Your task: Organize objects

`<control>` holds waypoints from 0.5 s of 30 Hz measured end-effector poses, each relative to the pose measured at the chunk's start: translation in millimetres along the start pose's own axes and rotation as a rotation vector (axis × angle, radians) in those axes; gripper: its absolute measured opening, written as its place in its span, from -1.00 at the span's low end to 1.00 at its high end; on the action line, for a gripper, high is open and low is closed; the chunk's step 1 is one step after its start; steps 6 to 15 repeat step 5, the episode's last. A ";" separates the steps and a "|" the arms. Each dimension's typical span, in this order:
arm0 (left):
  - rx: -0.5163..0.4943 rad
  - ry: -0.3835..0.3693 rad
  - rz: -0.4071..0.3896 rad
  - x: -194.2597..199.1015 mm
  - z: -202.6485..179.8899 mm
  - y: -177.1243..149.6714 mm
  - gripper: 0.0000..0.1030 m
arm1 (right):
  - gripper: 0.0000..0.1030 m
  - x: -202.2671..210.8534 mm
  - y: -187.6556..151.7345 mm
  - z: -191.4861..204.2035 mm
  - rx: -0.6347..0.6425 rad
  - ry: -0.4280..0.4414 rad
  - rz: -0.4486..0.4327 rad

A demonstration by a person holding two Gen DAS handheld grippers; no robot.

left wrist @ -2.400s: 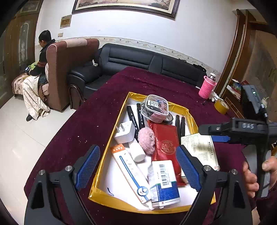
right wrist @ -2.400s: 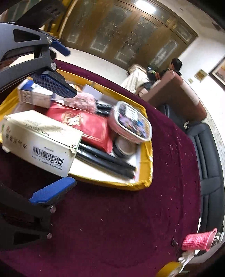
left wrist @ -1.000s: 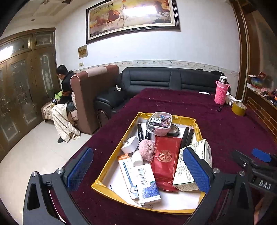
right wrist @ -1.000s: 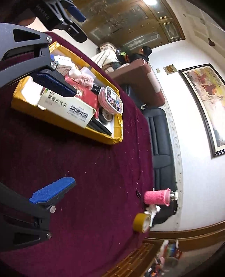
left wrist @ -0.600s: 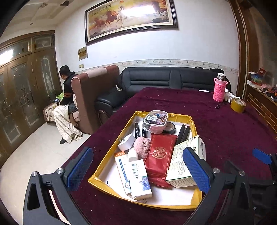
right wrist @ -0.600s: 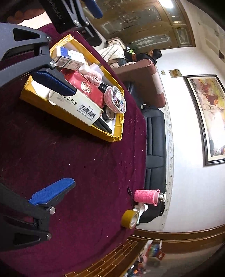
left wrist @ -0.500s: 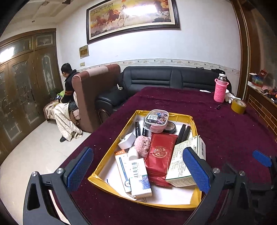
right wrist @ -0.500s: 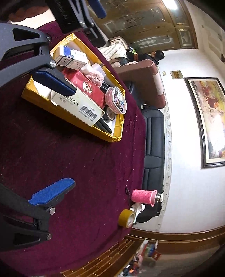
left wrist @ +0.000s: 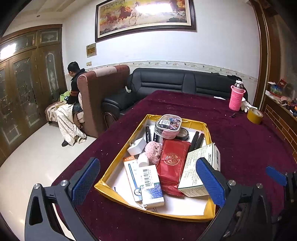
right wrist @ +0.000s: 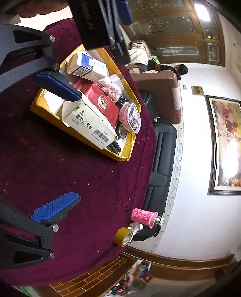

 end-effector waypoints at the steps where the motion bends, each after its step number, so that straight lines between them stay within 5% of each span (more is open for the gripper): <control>1: 0.010 -0.002 -0.004 0.6 1.7 -0.7 1.00 | 0.97 -0.7 -1.2 3.5 0.016 -0.005 0.003; 15: 0.022 -0.006 0.012 -1.9 4.7 -2.5 1.00 | 0.97 -2.4 -4.2 13.2 0.056 -0.020 0.008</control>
Point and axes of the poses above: each gripper's, at about its wrist camera, not at the fingertips, and x roughly against the way its jaws point, z to its left, y to its top, the point moved 6 cm from there along -x, roughly the way its jaws point, and after that the axes turned 4 degrees about -x, right-handed, at the moved point
